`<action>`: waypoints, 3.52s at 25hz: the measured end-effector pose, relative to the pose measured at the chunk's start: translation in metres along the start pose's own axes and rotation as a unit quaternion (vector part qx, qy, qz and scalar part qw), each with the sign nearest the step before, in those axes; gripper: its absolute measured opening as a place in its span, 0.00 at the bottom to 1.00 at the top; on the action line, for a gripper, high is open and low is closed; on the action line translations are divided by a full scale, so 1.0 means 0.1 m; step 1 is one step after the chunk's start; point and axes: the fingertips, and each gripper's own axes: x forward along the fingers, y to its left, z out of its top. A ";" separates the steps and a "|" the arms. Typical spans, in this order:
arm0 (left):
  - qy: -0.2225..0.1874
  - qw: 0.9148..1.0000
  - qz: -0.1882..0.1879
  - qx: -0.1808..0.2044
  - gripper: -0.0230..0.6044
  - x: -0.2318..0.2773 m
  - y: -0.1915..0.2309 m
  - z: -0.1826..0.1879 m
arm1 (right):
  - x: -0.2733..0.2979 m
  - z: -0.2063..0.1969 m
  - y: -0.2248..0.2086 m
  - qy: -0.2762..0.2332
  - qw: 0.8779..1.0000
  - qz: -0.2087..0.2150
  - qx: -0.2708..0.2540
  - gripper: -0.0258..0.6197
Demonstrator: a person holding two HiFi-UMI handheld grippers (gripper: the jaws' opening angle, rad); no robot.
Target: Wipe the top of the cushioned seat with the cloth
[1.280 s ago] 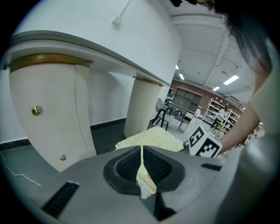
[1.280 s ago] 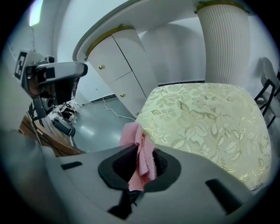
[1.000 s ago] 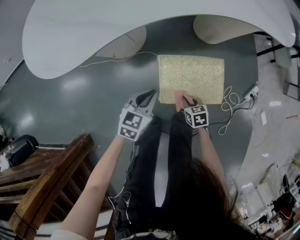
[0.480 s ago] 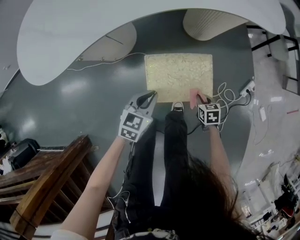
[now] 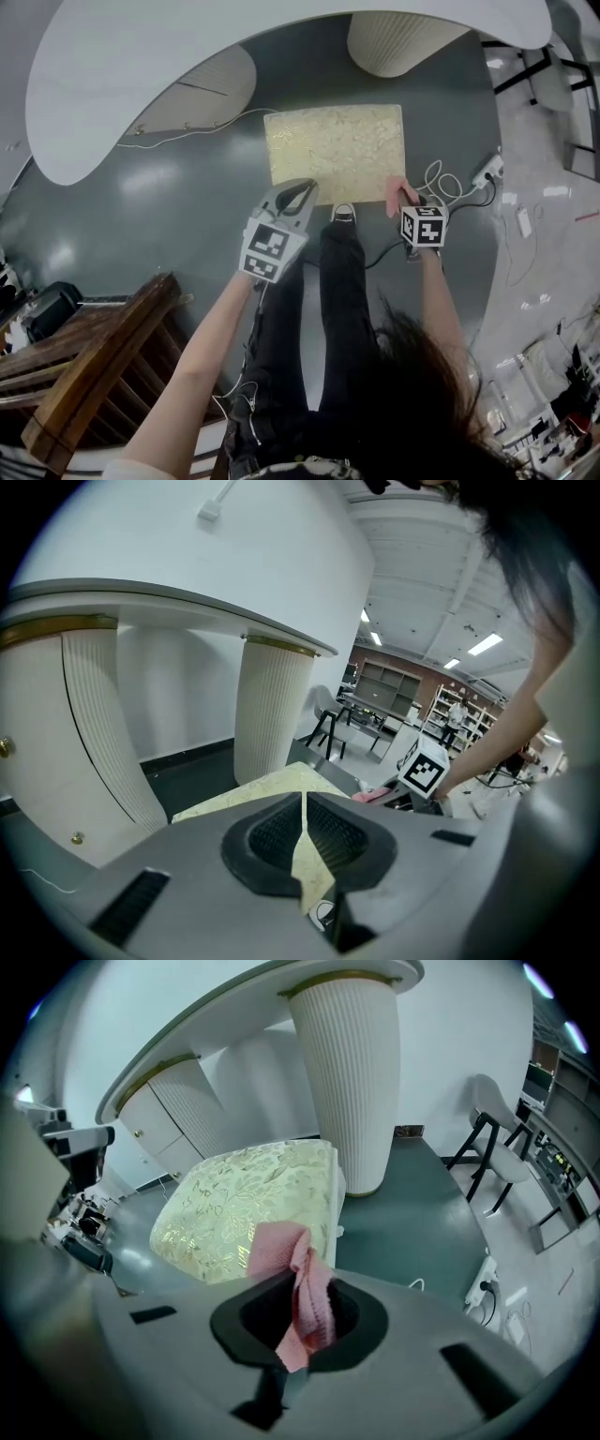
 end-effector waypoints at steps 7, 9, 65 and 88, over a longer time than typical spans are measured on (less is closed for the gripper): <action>-0.007 1.000 0.017 0.005 0.06 -0.02 -0.13 0.33 | -0.39 0.36 0.05 -0.043 0.998 0.042 -0.024 0.06; -0.013 0.999 0.031 0.001 0.06 -0.11 -0.14 0.48 | -0.60 0.57 0.12 -0.067 0.996 0.055 -0.025 0.06; -0.257 0.961 0.101 0.009 0.06 -4.61 -1.38 1.49 | -5.08 1.05 4.03 -0.373 0.901 0.161 -0.154 0.06; -0.264 0.964 0.037 0.016 0.05 -4.95 -2.18 1.30 | -5.50 0.39 4.10 -0.398 0.888 0.144 -0.177 0.06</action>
